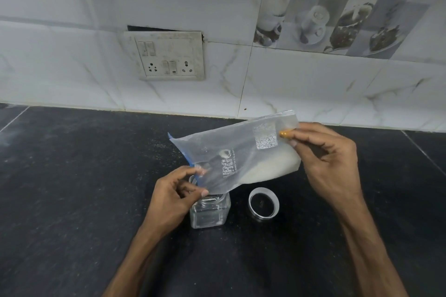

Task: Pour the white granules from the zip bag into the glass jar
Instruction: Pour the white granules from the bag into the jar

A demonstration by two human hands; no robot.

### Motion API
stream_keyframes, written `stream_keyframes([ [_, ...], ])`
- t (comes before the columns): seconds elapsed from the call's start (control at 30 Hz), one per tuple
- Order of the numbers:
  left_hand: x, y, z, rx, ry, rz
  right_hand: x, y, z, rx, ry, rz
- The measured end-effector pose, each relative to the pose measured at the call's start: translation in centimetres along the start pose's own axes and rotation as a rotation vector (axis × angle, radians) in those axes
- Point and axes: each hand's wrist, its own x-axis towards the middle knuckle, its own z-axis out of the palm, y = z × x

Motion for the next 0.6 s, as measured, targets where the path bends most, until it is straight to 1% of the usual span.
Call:
stream_keyframes([
  [0.07,0.0,-0.2,-0.1,-0.011,0.024,0.01,-0.3,0.2,-0.5,-0.065,-0.074,-0.013],
  [0.17,-0.1,-0.5,-0.3,-0.004,0.043,0.029,-0.9,0.6,-0.9,-0.042,-0.156,0.075],
  [0.27,-0.2,-0.6,-0.2,0.007,0.036,0.039,-1.1,0.6,-1.1,-0.029,-0.173,0.224],
  [0.33,-0.2,-0.7,-0.2,0.011,0.036,0.048,-1.3,0.5,-1.2,-0.042,-0.149,0.276],
  [0.43,-0.2,-0.6,-0.2,0.021,0.022,0.062,-1.2,0.1,-1.2,-0.043,-0.102,0.261],
  [0.6,-0.2,-0.6,-0.1,-0.001,0.015,0.075,-0.9,-0.2,-0.8,-0.038,-0.092,0.173],
])
